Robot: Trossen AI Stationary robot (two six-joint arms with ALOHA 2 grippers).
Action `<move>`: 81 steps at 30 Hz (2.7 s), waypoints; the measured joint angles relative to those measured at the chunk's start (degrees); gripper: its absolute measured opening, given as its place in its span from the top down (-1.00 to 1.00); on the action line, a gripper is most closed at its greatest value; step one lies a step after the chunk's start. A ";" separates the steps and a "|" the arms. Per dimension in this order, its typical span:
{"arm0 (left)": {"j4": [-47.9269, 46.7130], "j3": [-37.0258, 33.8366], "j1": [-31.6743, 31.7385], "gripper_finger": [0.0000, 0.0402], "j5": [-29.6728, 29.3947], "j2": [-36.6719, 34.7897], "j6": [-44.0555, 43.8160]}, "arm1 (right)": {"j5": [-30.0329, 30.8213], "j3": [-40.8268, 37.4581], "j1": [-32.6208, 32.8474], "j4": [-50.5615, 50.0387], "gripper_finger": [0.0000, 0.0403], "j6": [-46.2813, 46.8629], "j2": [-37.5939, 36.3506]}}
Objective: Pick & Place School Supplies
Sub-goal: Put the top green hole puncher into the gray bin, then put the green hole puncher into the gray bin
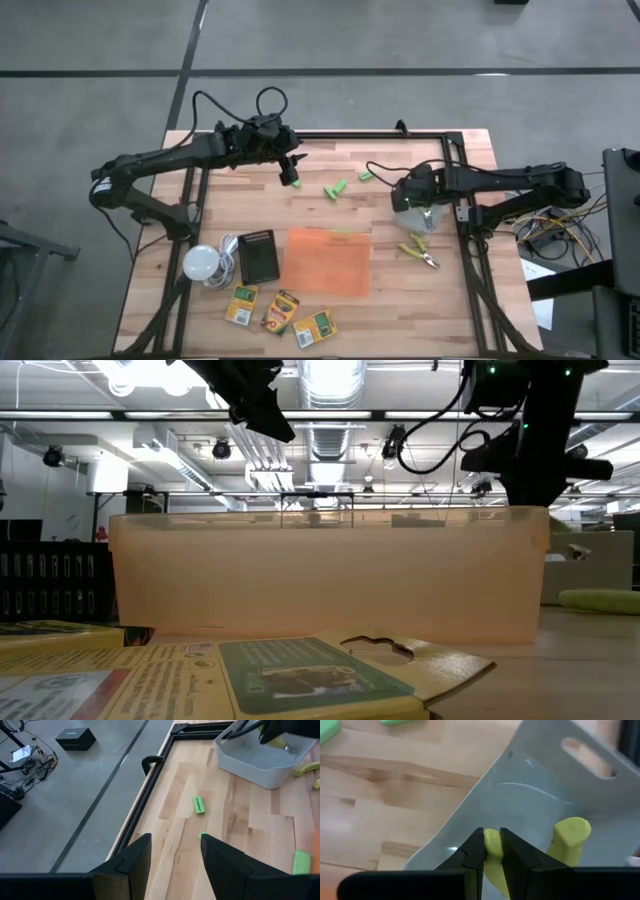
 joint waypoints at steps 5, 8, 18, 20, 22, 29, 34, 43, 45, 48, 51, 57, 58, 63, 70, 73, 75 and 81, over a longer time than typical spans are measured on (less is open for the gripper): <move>0.00 0.00 -0.01 0.12 0.02 0.00 -1.11 | -2.47 -4.31 0.03 6.33 0.78 -0.21 0.00; 0.00 0.00 -0.01 0.12 0.02 0.00 -1.16 | -2.30 -5.80 -0.06 7.80 0.78 -0.09 0.02; 0.00 0.00 -0.01 0.12 0.02 0.00 -1.22 | -3.30 -9.97 -0.01 8.03 0.78 5.12 0.08; 0.00 0.00 -0.01 0.12 0.02 0.00 -1.22 | -3.32 -10.17 -0.01 8.19 0.78 5.14 0.11; 0.00 0.00 -0.01 0.12 0.02 0.00 -1.25 | -3.30 -10.25 -0.01 8.24 0.77 5.14 0.11; 0.00 0.00 -0.01 0.12 0.02 0.00 -1.23 | -2.88 -10.35 0.03 8.42 0.54 4.91 0.11; 0.00 0.00 -0.01 0.12 0.02 0.00 -1.23 | -0.39 -10.35 0.03 9.03 0.35 5.38 0.11; 0.02 0.00 -0.01 0.12 0.00 0.00 -1.09 | 4.91 -9.31 0.01 13.27 0.22 -0.86 -0.07; 0.00 0.00 -0.01 0.12 0.01 0.01 -1.07 | 7.05 -7.97 0.02 13.28 0.23 -3.11 -0.07; 0.00 0.00 -0.01 0.12 0.02 0.00 -1.07 | 10.40 -5.59 -0.28 13.24 0.25 -6.24 -0.07; 0.00 0.00 -0.01 0.12 0.01 0.02 -1.05 | 10.80 -2.41 -0.93 13.21 0.28 -8.47 -0.07; 0.00 0.00 -0.01 0.12 0.00 0.02 -1.03 | 1.22 6.56 -0.86 12.66 0.33 -19.59 -0.07; 0.00 0.00 -0.01 0.12 0.01 0.02 -1.03 | -2.49 8.08 -0.86 12.00 0.34 -21.51 -0.09; -0.02 0.00 -0.01 0.12 0.00 0.02 -1.01 | -14.41 13.17 0.78 10.56 0.37 -24.65 -0.11; -0.09 0.00 0.00 0.12 0.01 0.02 -0.95 | -4.55 12.41 11.27 10.53 0.43 -26.93 -0.09; -0.11 0.00 -0.01 0.12 0.00 0.02 -0.18 | -4.31 11.09 17.10 10.57 0.45 -23.98 -0.09; -0.13 0.00 -0.01 0.12 0.00 0.02 0.62 | -4.31 10.09 21.22 10.66 0.45 -20.57 -0.09; -0.12 0.00 -0.01 0.12 0.00 0.02 0.68 | -4.27 6.50 31.51 10.68 0.45 -10.11 1.01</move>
